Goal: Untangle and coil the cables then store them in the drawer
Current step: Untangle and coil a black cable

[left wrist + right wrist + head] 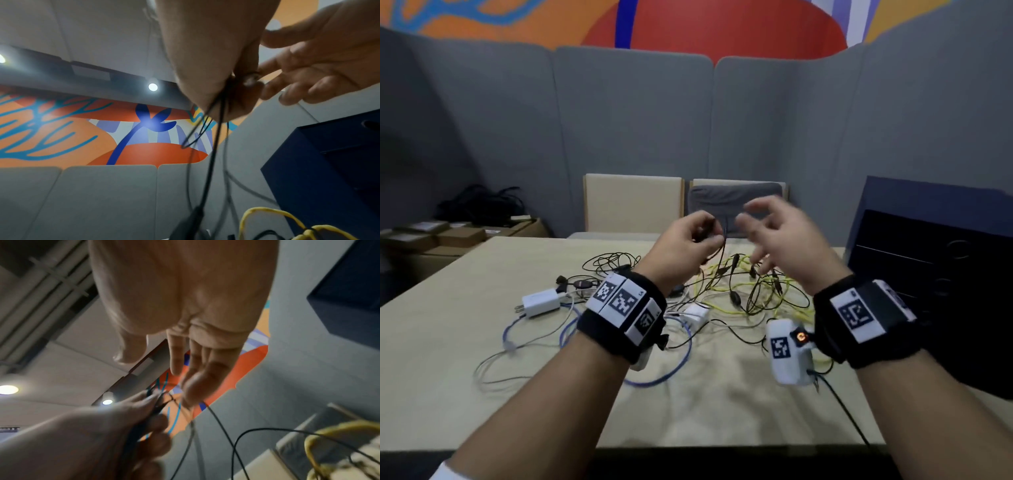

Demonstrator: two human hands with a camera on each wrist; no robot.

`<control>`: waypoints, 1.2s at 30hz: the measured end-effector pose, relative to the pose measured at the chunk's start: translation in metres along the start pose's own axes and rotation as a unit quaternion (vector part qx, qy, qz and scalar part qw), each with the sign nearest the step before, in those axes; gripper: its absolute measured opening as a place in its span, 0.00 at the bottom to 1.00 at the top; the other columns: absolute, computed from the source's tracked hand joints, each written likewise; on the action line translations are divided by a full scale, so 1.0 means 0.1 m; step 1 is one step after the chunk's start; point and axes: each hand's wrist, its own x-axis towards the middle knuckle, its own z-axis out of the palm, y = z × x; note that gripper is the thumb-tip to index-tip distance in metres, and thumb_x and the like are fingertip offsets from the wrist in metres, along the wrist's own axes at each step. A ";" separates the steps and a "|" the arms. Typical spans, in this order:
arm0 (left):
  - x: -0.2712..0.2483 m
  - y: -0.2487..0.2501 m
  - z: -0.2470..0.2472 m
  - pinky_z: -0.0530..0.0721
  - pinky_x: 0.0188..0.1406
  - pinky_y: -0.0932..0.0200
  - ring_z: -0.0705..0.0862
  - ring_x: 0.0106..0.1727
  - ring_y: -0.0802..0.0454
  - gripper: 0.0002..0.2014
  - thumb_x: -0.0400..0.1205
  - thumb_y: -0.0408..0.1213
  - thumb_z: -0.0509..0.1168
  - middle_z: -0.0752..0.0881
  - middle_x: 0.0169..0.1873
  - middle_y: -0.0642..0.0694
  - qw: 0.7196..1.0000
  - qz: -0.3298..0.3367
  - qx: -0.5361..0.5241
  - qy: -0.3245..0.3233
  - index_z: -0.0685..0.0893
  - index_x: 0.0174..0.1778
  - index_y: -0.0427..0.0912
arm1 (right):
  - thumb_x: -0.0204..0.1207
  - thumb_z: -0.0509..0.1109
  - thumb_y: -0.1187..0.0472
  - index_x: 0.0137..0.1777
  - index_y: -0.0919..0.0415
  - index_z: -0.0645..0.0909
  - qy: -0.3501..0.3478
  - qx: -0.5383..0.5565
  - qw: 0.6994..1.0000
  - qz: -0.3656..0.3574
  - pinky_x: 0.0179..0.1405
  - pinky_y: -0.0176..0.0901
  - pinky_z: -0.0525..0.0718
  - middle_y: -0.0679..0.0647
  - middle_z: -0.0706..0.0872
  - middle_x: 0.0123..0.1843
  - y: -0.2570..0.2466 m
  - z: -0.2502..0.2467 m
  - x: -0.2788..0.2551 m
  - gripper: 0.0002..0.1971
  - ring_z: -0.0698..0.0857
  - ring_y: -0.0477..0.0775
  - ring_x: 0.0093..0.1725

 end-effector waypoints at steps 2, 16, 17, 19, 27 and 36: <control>-0.06 0.02 0.08 0.75 0.29 0.63 0.76 0.32 0.54 0.08 0.85 0.25 0.60 0.78 0.33 0.46 0.998 0.003 -0.027 -0.049 0.78 0.43 0.40 | 0.80 0.71 0.54 0.58 0.51 0.78 -0.071 0.028 0.997 0.011 0.26 0.46 0.84 0.63 0.83 0.47 0.04 0.15 -0.07 0.10 0.83 0.54 0.32; -0.10 -0.05 -0.25 0.62 0.15 0.69 0.69 0.20 0.59 0.10 0.88 0.27 0.51 0.82 0.37 0.44 0.933 -0.051 -0.340 0.103 0.76 0.49 0.41 | 0.82 0.63 0.66 0.43 0.50 0.76 0.143 -0.104 0.984 0.014 0.38 0.59 0.89 0.51 0.82 0.39 0.51 -0.17 0.02 0.10 0.87 0.58 0.33; -0.11 -0.05 -0.26 0.62 0.14 0.69 0.68 0.20 0.59 0.09 0.88 0.27 0.52 0.82 0.37 0.44 0.933 -0.053 -0.340 0.103 0.76 0.49 0.42 | 0.82 0.63 0.66 0.41 0.49 0.76 0.145 -0.112 0.983 0.023 0.41 0.62 0.89 0.51 0.82 0.38 0.54 -0.18 0.01 0.11 0.88 0.61 0.36; -0.11 -0.03 -0.23 0.62 0.14 0.69 0.68 0.19 0.59 0.09 0.88 0.28 0.52 0.83 0.38 0.44 0.940 -0.056 -0.326 0.083 0.76 0.49 0.42 | 0.81 0.65 0.64 0.41 0.48 0.77 0.126 -0.152 0.980 0.024 0.44 0.60 0.88 0.50 0.83 0.38 0.57 -0.16 0.01 0.10 0.88 0.63 0.43; -0.20 0.15 -0.04 0.60 0.13 0.71 0.65 0.17 0.60 0.09 0.87 0.30 0.53 0.87 0.38 0.43 0.950 -0.040 -0.307 -0.031 0.76 0.59 0.41 | 0.76 0.76 0.52 0.79 0.46 0.65 -0.067 -0.066 0.993 -0.065 0.67 0.46 0.74 0.44 0.77 0.74 0.37 0.21 -0.06 0.33 0.76 0.45 0.70; -0.30 -0.01 -0.50 0.60 0.13 0.71 0.64 0.17 0.60 0.04 0.82 0.30 0.66 0.83 0.24 0.46 0.992 -0.044 -0.115 0.016 0.83 0.50 0.34 | 0.75 0.72 0.73 0.40 0.59 0.79 0.067 0.140 0.985 -0.068 0.17 0.38 0.71 0.47 0.77 0.26 0.26 -0.24 0.02 0.09 0.68 0.45 0.19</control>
